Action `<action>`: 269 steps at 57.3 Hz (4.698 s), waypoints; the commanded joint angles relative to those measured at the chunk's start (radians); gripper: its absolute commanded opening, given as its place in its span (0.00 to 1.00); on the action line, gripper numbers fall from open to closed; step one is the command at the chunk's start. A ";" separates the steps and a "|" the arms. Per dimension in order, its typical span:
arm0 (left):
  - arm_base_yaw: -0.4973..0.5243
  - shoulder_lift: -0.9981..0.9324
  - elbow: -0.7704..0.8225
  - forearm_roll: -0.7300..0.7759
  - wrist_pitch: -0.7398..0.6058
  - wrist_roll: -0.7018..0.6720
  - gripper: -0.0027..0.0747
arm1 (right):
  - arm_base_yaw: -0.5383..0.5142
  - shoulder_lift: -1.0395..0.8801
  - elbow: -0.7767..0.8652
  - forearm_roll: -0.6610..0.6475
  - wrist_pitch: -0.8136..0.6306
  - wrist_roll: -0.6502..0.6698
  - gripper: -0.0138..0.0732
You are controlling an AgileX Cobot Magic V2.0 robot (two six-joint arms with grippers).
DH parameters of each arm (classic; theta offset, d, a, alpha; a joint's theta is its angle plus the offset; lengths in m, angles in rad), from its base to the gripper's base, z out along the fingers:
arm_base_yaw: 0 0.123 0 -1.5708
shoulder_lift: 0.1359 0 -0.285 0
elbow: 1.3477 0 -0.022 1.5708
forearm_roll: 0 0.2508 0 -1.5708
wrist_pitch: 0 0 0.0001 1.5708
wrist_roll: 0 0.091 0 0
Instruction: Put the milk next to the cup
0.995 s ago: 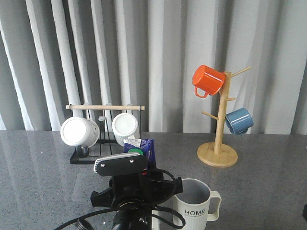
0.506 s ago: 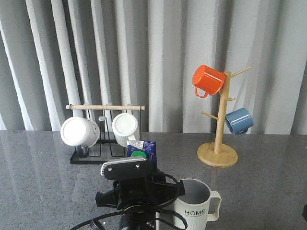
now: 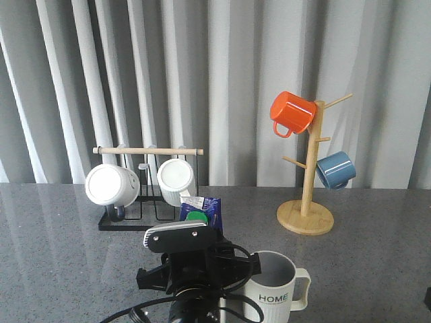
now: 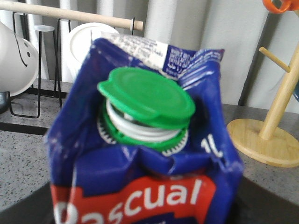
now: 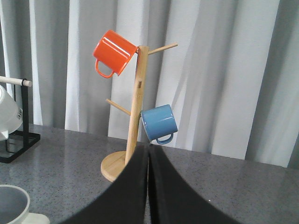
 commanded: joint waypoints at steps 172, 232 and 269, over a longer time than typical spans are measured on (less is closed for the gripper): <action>0.001 -0.862 -0.025 -0.207 -0.016 0.569 0.02 | -0.004 -0.006 -0.026 -0.005 -0.073 -0.006 0.16; 0.502 -1.304 0.752 0.989 0.841 -0.479 0.03 | -0.004 -0.006 -0.026 -0.005 -0.073 -0.006 0.16; 0.866 -1.811 1.185 1.249 0.834 -0.819 0.03 | -0.004 -0.006 -0.026 -0.005 -0.073 -0.006 0.16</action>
